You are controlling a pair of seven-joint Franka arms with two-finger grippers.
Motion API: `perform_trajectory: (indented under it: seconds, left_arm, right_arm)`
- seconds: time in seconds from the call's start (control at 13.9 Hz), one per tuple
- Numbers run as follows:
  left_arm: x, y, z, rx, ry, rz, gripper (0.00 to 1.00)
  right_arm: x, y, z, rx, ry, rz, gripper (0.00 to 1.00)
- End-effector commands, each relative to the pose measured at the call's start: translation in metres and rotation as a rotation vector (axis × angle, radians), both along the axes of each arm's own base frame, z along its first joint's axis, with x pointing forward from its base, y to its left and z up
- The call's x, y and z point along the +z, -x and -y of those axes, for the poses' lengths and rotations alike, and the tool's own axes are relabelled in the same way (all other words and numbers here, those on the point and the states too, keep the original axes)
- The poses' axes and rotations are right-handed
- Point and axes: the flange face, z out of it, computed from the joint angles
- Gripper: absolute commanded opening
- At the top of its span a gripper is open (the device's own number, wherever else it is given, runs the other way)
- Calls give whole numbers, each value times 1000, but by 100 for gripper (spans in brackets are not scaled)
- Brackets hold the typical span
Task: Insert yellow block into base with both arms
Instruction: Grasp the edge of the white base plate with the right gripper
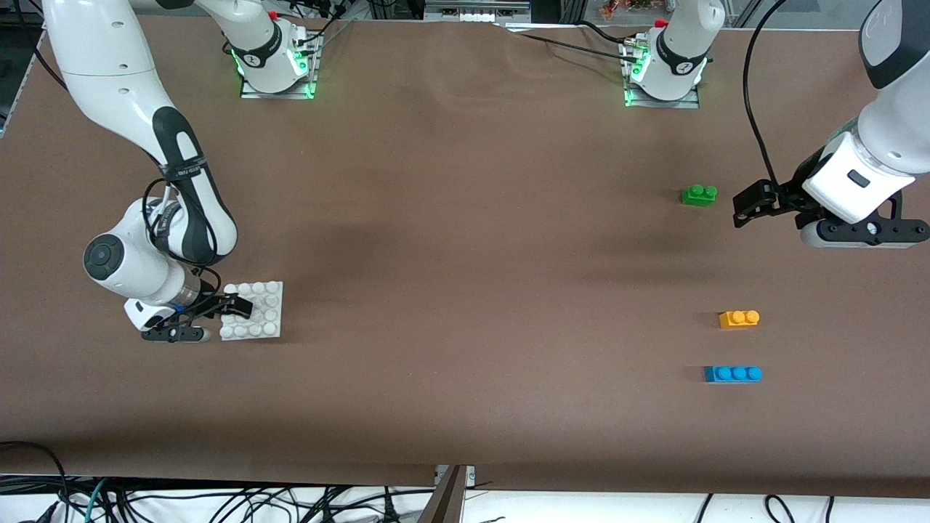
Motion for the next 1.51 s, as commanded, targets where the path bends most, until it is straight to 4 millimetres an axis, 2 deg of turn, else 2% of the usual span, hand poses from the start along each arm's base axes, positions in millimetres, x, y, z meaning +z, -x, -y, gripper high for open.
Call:
perform_trajectory:
  seconds: [0.0,0.22,0.43,0.65,1.01,1.44]
  left_arm:
    - [6,-3,-1,-2,37,-10,100]
    - [6,-3,-2,-1,37,-10,100]
    - [6,-3,-2,-1,37,-10,100]
    - [6,-3,-3,1,37,-10,100]
    - [6,-3,-3,1,37,-10,100]
    - [4,-4,-2,0,37,-13,100]
  right_arm:
    - [-9,-1,-4,8,-25,0,76]
    - [-9,-1,-9,16,-31,0,65]
    - [-7,-1,-11,26,-31,2,65]
    - [-2,-1,-22,34,-42,4,63]
    - [-6,2,-35,8,-62,-7,62]
    - [-4,6,-106,-86,-87,-13,62]
